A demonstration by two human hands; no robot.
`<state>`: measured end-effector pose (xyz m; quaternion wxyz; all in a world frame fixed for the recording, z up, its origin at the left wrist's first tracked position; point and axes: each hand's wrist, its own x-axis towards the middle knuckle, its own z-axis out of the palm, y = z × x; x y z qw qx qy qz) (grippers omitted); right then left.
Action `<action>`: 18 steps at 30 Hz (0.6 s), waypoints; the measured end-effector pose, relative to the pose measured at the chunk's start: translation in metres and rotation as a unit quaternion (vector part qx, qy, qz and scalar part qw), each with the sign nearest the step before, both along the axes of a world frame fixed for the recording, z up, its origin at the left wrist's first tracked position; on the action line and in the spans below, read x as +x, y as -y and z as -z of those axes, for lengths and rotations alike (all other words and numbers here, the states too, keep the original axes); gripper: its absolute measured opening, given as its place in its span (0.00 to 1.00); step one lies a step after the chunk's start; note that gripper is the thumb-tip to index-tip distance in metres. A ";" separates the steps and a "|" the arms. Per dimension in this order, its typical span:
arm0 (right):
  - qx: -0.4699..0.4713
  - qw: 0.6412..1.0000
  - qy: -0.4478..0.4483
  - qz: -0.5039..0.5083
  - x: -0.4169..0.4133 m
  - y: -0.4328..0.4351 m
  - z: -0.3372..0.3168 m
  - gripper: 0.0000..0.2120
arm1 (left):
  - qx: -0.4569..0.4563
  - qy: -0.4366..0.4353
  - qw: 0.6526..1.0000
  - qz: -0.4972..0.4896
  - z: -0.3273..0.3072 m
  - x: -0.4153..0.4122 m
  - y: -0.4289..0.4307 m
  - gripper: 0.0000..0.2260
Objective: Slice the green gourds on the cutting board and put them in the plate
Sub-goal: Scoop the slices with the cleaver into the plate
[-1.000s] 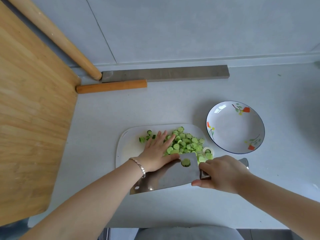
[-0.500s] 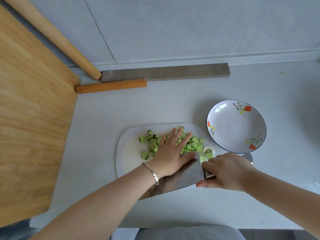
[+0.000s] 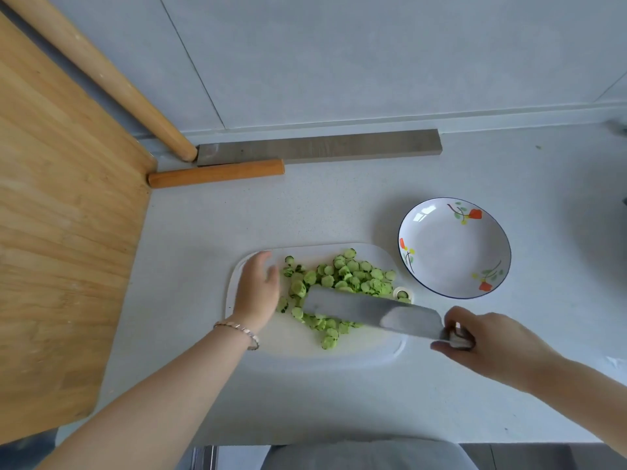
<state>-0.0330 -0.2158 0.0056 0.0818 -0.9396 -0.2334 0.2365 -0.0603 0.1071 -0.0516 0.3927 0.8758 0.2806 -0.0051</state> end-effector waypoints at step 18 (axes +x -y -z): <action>0.222 0.867 -0.069 0.442 -0.047 0.020 0.057 0.22 | 0.153 0.046 0.963 0.218 0.031 -0.038 0.098 0.23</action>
